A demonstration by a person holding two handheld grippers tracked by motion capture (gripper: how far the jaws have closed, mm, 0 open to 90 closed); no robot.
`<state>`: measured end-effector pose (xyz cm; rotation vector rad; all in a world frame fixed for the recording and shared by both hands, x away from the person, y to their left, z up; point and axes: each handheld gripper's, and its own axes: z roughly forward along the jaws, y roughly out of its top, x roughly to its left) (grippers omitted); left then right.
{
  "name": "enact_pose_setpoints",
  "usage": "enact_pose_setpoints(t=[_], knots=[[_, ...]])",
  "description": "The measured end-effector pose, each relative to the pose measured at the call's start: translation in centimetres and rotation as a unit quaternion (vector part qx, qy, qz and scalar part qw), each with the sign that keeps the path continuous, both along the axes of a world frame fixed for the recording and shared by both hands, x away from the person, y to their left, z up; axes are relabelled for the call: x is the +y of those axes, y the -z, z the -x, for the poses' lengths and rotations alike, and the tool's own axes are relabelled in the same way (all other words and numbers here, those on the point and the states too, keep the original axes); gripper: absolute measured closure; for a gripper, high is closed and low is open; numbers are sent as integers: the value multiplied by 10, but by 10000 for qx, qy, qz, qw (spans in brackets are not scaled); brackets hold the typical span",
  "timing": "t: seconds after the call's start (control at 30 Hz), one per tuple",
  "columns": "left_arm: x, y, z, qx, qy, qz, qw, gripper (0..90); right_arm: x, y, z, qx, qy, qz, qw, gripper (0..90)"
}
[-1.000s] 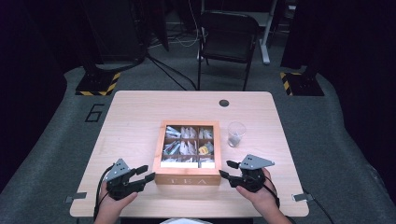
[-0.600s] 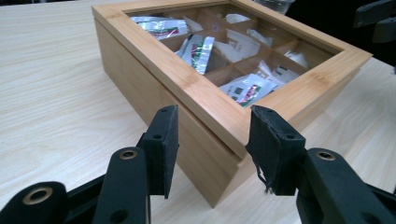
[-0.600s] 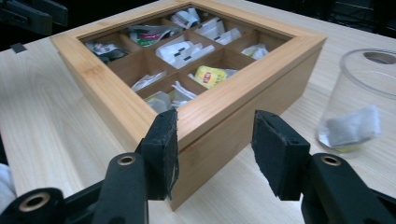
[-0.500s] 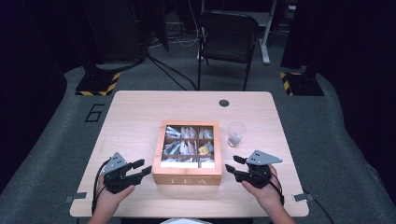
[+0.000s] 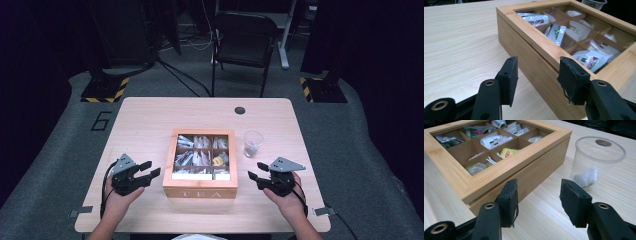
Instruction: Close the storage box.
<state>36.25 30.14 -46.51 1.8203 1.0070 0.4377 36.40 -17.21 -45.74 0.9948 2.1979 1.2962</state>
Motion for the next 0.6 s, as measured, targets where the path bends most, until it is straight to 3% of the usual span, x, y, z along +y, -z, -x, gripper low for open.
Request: enact_pose_setpoints(t=[0.6], knots=[[4, 19, -5, 87, -114, -208, 9997, 472, -4, 18, -7, 223, 69, 259, 9994, 477]])
